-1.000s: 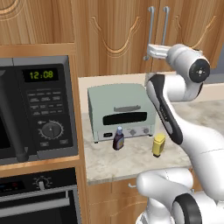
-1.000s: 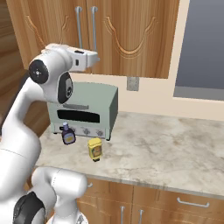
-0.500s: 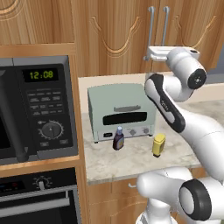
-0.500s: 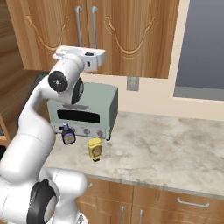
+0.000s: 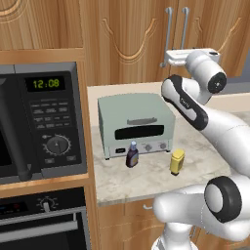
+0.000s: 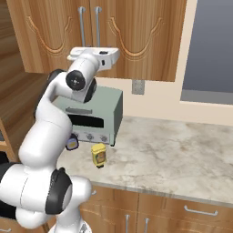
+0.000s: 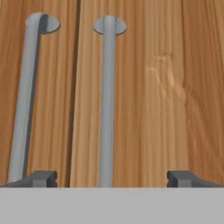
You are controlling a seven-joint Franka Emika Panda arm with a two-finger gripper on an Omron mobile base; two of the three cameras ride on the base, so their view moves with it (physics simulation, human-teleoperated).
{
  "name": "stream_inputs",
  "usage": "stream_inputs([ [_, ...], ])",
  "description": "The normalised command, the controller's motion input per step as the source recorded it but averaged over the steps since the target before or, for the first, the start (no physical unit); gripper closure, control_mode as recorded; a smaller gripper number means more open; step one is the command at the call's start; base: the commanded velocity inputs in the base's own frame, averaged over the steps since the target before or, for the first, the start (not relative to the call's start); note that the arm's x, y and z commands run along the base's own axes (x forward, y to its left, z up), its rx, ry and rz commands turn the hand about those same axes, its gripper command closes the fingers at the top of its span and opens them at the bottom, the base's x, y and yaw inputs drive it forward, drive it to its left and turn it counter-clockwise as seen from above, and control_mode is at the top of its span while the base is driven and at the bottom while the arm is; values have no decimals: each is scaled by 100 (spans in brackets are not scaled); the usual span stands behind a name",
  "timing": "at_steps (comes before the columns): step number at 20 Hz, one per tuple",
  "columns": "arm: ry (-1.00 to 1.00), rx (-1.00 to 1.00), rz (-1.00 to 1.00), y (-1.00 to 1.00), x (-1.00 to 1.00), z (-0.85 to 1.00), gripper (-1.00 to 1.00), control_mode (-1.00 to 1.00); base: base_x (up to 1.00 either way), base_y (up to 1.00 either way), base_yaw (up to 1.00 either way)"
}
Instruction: Pick the pan from the cabinet and place it on the stove. Then turn on the stove burner for the pan.
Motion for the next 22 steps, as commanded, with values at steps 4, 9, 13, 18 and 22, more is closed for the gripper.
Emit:
stream_inputs([
  [4,0,0,0,0,38,0,-100,-100,0,0,0],
  [9,0,0,0,2,37,0,-100,-100,0,0,0],
  [13,2,-4,0,30,40,-3,100,-100,0,0,0],
  [18,1,-2,-2,41,29,-2,100,-100,0,0,0],
  [22,0,-3,-1,35,30,-4,100,-100,0,0,0],
])
